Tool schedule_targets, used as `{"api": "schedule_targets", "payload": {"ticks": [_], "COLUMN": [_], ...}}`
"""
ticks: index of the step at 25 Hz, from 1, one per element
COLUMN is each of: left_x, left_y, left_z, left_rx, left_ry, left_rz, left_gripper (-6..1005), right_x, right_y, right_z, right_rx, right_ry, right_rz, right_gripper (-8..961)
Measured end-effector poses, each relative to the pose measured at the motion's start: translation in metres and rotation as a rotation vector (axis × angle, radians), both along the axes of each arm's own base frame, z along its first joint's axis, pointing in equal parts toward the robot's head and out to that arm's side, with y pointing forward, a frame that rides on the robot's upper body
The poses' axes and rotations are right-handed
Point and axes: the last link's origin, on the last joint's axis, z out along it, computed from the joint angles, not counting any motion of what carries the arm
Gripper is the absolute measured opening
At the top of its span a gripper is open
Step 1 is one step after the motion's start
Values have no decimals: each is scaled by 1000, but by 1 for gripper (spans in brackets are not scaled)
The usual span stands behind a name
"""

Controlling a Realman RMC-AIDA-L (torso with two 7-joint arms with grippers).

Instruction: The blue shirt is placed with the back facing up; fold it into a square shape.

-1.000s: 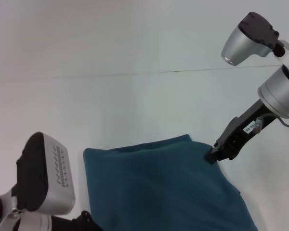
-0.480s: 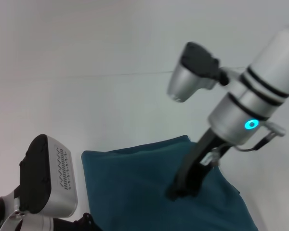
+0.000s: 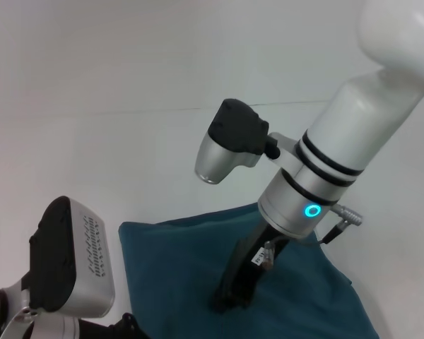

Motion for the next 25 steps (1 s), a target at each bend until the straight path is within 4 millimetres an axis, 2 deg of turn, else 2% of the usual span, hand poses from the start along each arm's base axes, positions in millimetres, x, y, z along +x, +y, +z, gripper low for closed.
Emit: {"api": "schedule_targets", "payload": {"ticks": [8, 25], "left_x": [0, 0], "left_y": [-2, -12], "left_z": [-1, -3], "left_rx": [-11, -72], "left_ry": [-1, 1], "left_rz": [1, 3], "left_gripper": [14, 15], "right_x": [12, 19], "right_y": [5, 10], "right_z": [-12, -9], "right_rx": [68, 113], "right_ry": [-41, -59], "right_rz": [-52, -86], "right_gripper": [2, 4]}}
